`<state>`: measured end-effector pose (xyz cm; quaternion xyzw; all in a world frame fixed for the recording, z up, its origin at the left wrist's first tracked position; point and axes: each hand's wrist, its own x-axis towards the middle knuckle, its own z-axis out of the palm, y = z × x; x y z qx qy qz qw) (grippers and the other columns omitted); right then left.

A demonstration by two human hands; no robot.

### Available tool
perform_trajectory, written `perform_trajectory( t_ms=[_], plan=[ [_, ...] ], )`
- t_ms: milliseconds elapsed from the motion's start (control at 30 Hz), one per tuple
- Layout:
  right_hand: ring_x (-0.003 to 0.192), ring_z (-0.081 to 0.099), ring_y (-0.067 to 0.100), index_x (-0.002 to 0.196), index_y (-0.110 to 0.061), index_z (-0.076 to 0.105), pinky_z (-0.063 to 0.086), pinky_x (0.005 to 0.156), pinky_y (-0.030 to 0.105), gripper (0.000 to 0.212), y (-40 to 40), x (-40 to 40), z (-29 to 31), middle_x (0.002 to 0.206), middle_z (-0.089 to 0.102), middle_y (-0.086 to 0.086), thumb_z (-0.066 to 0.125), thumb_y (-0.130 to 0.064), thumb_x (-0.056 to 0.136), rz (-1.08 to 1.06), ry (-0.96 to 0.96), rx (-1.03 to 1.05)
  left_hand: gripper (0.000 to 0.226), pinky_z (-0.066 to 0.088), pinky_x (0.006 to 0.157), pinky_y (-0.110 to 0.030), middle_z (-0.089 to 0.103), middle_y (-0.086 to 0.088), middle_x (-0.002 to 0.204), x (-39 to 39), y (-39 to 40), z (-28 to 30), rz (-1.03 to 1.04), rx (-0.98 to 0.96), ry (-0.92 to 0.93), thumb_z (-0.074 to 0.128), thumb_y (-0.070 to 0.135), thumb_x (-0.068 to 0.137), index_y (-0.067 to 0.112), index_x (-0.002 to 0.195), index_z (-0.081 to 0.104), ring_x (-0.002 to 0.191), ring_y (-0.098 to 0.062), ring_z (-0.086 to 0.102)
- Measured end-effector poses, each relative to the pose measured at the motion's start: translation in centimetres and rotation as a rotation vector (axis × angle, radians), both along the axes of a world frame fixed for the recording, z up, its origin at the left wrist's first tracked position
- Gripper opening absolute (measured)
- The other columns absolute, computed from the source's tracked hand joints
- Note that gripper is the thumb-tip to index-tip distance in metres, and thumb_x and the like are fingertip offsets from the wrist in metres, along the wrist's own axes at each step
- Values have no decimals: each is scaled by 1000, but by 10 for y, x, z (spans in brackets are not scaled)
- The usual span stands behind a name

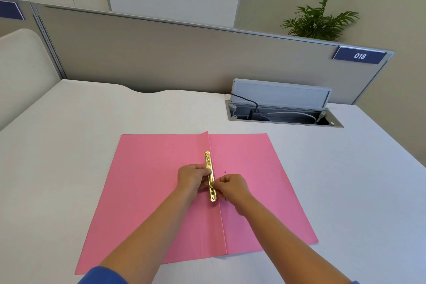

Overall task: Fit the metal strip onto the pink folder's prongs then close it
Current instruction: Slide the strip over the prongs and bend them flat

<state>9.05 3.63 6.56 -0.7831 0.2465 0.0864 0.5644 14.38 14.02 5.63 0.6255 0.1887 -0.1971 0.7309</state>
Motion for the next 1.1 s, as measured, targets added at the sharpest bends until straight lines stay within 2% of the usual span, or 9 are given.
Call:
perform_trajectory(
  t_ms=[100,200,267,367,467,567,667,767,1100],
  plan=[
    [44,46,12,53,-12,60,41,48,21,28,-1,1,-1,53,54,5,63,-3,79,-20,29,-4,16,52,59,-32,66,-14,72,0,1,-6,-39,294,-213,62,-4,75,3,88,68,53,-24,59],
    [41,42,14,51,-10,58,37,46,23,29,-2,0,-1,51,51,7,62,-3,79,-21,39,-13,25,46,71,-26,71,-8,92,-3,4,-10,-150,620,-496,58,2,75,9,95,72,81,-21,62],
    [37,40,13,52,-9,56,34,43,22,28,-2,-1,-1,50,49,7,61,-4,79,-15,45,-17,26,43,74,-26,70,-5,101,-4,5,-14,-283,737,-638,60,5,73,12,95,72,94,-20,59],
    [37,42,15,48,-10,52,34,42,23,32,-2,0,-1,49,49,8,59,-2,78,-26,59,-30,37,35,97,-27,59,0,128,-5,6,-23,-507,849,-766,59,10,79,16,115,65,122,-21,44],
    [42,48,19,51,-10,56,38,45,25,28,-4,-2,-2,54,56,11,61,-4,77,-39,76,-37,43,28,102,-25,49,4,141,-7,7,-28,-625,876,-897,53,11,84,20,126,57,126,-19,40],
    [43,49,18,54,-9,61,41,47,24,23,-7,-3,-4,56,59,11,65,-5,77,-50,85,-53,43,26,109,-32,40,1,148,-9,9,-33,-706,947,-917,47,18,88,17,131,50,133,-19,34],
    [47,53,20,54,-9,62,46,53,28,24,-7,-3,-6,57,61,11,65,-5,77,-48,86,-76,48,11,118,-37,23,2,156,-12,13,-41,-790,1048,-883,37,26,95,20,142,33,144,-17,17],
    [47,51,22,53,-10,61,46,56,31,24,-8,-5,-6,58,61,12,63,-3,76,-33,93,-103,51,1,118,-36,10,4,159,-19,15,-46,-830,1128,-874,26,32,98,22,148,18,146,-16,5],
    [45,51,17,55,-12,61,43,43,20,22,-30,-39,-9,52,61,7,70,-17,75,73,182,-131,53,-6,118,-36,1,6,160,-57,9,-55,-871,1201,-929,18,36,98,24,149,6,147,-15,-3]
  ],
)
